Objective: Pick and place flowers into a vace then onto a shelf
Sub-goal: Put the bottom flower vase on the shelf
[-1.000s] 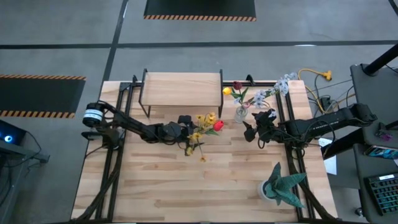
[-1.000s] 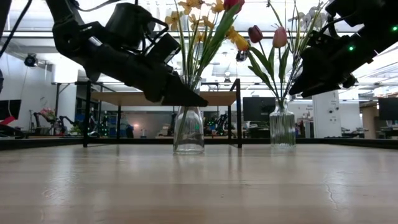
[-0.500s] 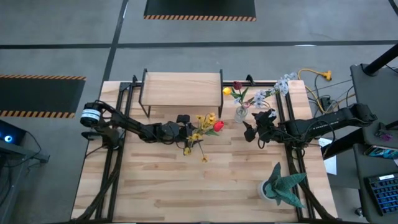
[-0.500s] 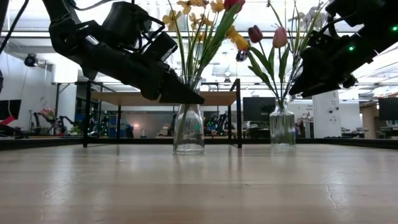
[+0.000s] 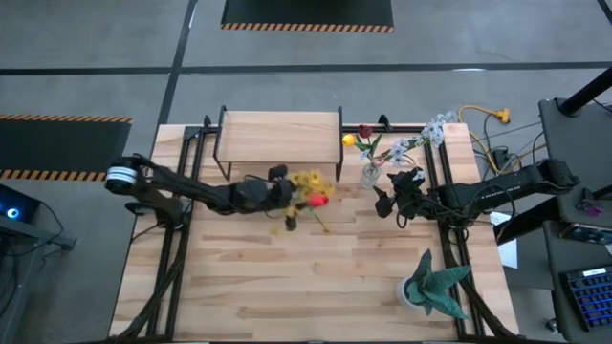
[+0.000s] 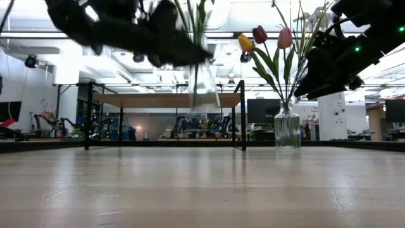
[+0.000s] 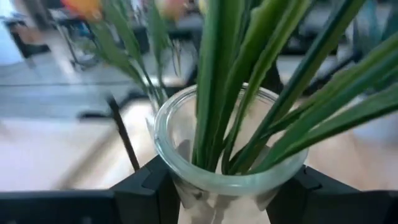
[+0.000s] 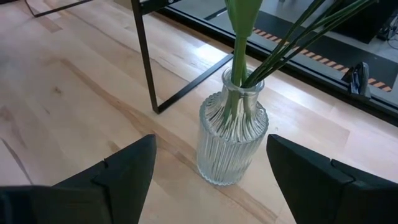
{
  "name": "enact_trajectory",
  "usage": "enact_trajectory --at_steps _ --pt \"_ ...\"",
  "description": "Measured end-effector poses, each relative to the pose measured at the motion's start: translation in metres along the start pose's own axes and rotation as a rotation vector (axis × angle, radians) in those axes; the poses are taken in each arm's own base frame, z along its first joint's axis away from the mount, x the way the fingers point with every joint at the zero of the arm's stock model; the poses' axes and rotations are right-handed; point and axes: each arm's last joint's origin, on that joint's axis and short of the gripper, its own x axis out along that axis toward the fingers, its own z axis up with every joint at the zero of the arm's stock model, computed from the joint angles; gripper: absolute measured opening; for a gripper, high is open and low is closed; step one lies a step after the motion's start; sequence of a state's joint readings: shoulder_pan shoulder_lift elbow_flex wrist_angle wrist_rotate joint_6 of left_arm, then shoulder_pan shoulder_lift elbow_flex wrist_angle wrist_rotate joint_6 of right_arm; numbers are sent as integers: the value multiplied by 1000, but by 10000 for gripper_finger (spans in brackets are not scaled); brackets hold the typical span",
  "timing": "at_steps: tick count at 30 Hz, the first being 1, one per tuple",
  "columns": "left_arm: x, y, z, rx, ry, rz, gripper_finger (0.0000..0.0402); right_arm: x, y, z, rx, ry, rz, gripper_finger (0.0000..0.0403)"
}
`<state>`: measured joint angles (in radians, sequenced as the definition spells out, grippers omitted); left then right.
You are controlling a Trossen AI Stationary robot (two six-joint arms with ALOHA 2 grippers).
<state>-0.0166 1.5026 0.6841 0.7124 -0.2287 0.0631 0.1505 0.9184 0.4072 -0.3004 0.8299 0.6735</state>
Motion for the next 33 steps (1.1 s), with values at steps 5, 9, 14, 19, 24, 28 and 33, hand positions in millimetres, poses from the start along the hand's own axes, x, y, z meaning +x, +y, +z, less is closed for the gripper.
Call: enact_trajectory --at_steps 5,9,14,19,24,28,33 --pt "-24 14 47 -34 -19 187 155 0 0 0 0 0 0 297" --pt "-45 27 75 -23 19 424 155 0 0 0 1 0 1 297" --pt "-68 50 96 -54 -7 679 155 0 0 0 1 -1 1 297" --pt "-82 78 90 -152 -32 849 155 0 0 0 2 0 2 297" --pt "-84 105 71 -206 -3 976 155 0 0 0 1 1 3 297" --pt "-85 119 67 -223 -3 1035 155 0 0 0 0 0 3 297" --pt "-88 129 62 -269 7 1085 155 0 0 0 -3 1 3 297"
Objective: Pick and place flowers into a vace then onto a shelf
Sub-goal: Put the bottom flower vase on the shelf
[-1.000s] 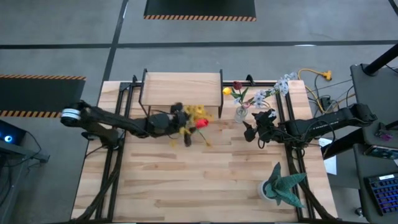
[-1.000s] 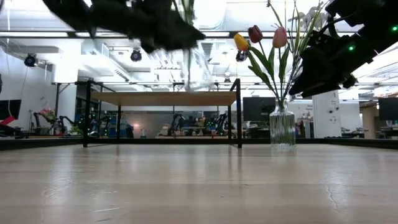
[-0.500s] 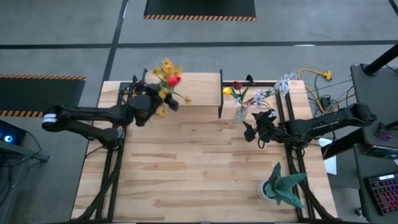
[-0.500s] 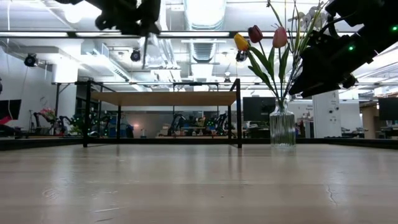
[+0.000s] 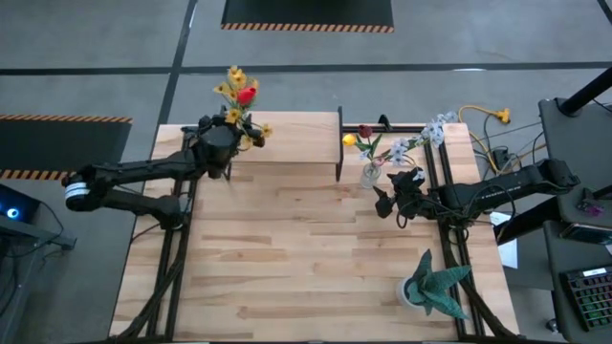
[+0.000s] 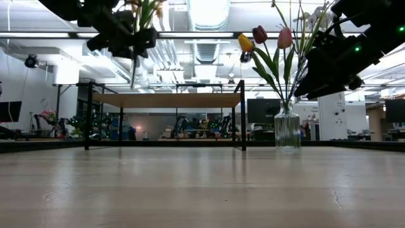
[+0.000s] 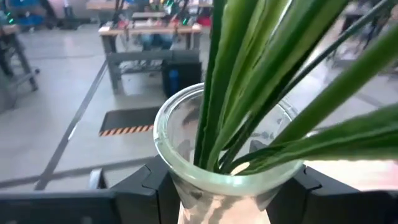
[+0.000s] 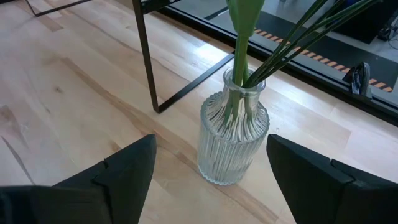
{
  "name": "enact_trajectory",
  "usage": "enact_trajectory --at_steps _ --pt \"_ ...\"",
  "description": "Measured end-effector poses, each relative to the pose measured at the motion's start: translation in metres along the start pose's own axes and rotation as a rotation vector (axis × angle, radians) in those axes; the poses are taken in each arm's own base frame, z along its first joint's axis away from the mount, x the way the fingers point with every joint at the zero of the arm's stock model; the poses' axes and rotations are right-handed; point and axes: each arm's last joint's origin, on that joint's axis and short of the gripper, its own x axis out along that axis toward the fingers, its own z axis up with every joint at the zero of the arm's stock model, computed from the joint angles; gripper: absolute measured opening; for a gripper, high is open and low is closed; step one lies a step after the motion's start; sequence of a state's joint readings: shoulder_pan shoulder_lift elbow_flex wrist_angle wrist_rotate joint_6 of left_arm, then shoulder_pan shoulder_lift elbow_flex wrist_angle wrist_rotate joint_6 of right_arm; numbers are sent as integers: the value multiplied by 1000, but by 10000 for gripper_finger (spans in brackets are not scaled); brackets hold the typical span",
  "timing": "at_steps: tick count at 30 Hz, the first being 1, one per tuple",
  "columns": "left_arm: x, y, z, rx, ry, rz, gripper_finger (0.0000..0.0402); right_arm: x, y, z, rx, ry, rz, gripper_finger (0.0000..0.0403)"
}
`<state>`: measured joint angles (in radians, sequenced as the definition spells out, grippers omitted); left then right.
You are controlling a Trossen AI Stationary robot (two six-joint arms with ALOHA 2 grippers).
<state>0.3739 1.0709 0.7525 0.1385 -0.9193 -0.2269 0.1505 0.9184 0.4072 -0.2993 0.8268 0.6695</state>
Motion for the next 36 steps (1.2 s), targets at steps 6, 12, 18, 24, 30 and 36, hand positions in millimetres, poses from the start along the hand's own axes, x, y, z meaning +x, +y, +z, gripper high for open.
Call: enact_trajectory --at_steps 6,12,18,24,30,36 --pt "6 8 -10 6 73 58 155 0 0 0 0 0 0 297" --pt "6 8 -7 -9 64 56 155 0 0 0 0 0 0 297" --pt "7 10 -11 5 74 62 155 0 0 0 -1 0 0 297" --pt "7 10 -11 5 73 64 194 0 0 0 -1 0 0 297" --pt "7 10 -11 5 73 65 285 0 0 0 -1 0 0 297" --pt "5 10 -6 59 65 58 301 0 0 0 -2 11 12 297"
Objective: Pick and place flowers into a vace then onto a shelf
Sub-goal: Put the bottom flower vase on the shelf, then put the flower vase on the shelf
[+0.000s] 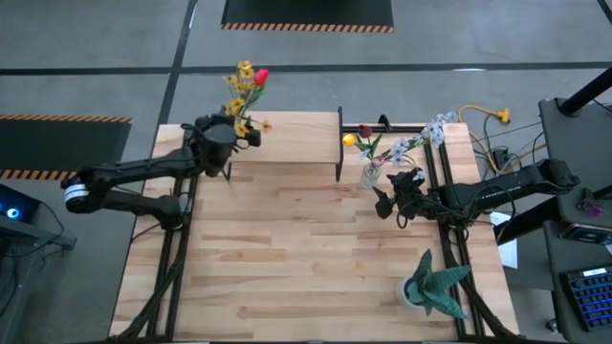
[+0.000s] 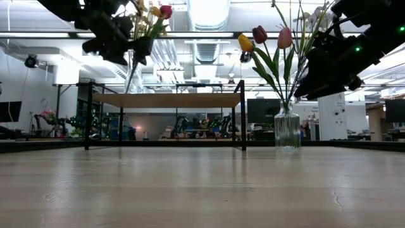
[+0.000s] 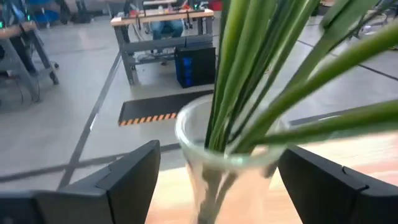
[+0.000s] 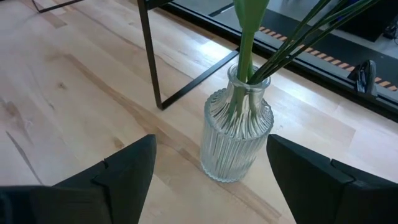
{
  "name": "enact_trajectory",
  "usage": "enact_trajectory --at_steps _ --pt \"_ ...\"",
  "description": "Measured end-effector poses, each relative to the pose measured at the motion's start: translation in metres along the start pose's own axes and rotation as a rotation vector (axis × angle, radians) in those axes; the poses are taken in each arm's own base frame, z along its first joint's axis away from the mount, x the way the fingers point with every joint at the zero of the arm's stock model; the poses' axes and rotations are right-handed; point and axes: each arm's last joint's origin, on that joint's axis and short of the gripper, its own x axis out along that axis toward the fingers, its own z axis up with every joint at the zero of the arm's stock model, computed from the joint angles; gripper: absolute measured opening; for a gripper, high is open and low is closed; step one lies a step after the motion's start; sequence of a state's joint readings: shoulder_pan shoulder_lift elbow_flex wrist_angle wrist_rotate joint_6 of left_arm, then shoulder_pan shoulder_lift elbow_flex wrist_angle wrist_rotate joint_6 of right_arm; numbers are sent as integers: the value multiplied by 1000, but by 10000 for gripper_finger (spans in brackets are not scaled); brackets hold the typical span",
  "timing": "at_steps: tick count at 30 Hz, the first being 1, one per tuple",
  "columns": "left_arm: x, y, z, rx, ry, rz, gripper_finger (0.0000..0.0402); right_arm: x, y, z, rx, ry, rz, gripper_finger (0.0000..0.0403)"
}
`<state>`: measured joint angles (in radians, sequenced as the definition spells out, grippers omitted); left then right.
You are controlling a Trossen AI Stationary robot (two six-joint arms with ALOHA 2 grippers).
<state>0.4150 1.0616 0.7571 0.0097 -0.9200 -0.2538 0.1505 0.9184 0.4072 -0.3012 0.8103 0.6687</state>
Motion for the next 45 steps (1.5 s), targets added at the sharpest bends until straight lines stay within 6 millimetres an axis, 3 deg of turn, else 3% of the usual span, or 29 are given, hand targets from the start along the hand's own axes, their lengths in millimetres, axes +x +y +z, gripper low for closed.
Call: enact_trajectory --at_steps 14,17,20,24,30,37,42,45 --pt "-40 25 19 80 -10 -122 303 0 0 0 -15 4 5 297" --pt "-50 31 17 103 37 -271 303 0 0 0 -15 5 5 297" --pt "-60 33 11 109 83 -529 300 0 0 0 -17 5 5 297" --pt "-70 31 -8 151 125 -892 289 0 0 0 -17 4 6 297" --pt "-80 29 -59 119 53 -1341 272 0 0 0 -17 5 8 297" --pt "-85 44 -113 5 -78 -1443 256 -1 2 -1 -50 29 46 297" --pt "-88 54 -132 20 -166 -1460 228 -1 2 -1 -66 26 43 297" --pt "-89 55 -132 47 -163 -1459 206 -1 2 -1 -70 25 42 297"
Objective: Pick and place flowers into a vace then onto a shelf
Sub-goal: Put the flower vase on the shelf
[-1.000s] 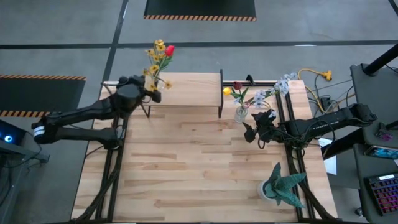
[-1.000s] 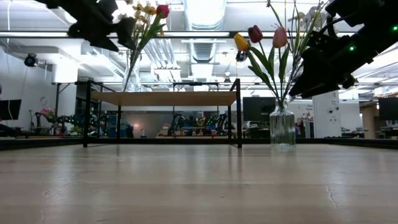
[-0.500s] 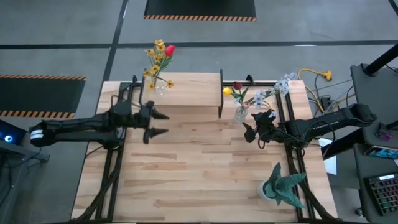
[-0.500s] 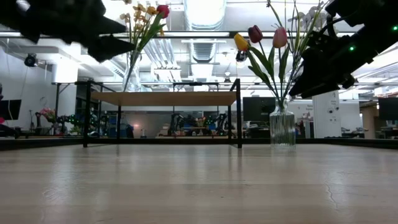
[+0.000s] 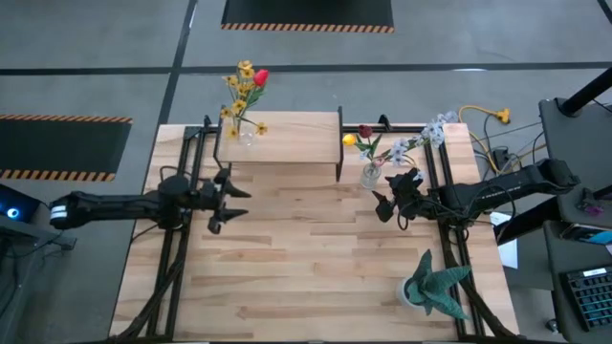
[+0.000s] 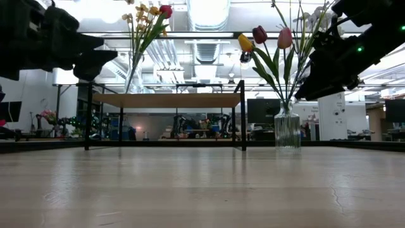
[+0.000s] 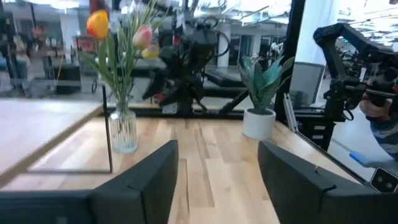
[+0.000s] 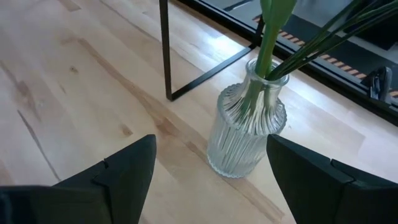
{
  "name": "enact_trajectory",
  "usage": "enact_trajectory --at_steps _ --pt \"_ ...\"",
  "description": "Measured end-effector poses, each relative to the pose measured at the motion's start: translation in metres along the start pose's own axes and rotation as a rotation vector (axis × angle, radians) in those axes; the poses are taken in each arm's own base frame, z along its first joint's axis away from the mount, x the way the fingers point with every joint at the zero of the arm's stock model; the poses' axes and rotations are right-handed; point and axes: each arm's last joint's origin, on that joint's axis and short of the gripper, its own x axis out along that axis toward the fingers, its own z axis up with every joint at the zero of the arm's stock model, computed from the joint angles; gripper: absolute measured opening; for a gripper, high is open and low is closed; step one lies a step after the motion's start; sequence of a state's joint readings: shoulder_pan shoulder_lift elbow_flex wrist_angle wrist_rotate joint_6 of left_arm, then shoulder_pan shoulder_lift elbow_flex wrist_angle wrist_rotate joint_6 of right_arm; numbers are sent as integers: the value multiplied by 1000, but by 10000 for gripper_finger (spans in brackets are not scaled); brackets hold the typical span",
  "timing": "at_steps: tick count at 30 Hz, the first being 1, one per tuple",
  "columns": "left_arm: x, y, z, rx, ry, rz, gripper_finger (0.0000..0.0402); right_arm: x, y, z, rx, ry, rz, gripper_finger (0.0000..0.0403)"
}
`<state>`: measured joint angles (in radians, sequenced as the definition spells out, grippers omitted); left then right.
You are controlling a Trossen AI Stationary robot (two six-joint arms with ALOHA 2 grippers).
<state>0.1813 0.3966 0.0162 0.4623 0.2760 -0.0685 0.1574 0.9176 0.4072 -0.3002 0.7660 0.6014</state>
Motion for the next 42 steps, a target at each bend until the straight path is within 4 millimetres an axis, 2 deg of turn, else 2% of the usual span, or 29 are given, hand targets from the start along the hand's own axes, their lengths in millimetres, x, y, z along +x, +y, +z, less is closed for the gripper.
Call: enact_trajectory --at_steps 7,13,22,27,32,37,42 --pt "-1 -5 0 106 -21 -40 170 0 2 2 -3 -50 -8 297" --pt "-1 -9 0 179 -22 -86 161 4 4 -1 -31 -130 28 297" --pt "-3 -10 2 153 -27 -85 161 3 1 -7 -39 -160 108 297" --pt "-8 -11 -5 123 38 -82 161 1 -2 -9 -54 -166 136 297" --pt "-13 -12 0 131 -9 -81 161 2 -3 -10 -56 -185 143 297" --pt "-19 -12 -8 108 63 -74 161 1 -2 -10 -47 -192 149 297" --pt "-23 -13 -2 85 -1 -74 161 2 -2 -11 -50 -185 148 297"
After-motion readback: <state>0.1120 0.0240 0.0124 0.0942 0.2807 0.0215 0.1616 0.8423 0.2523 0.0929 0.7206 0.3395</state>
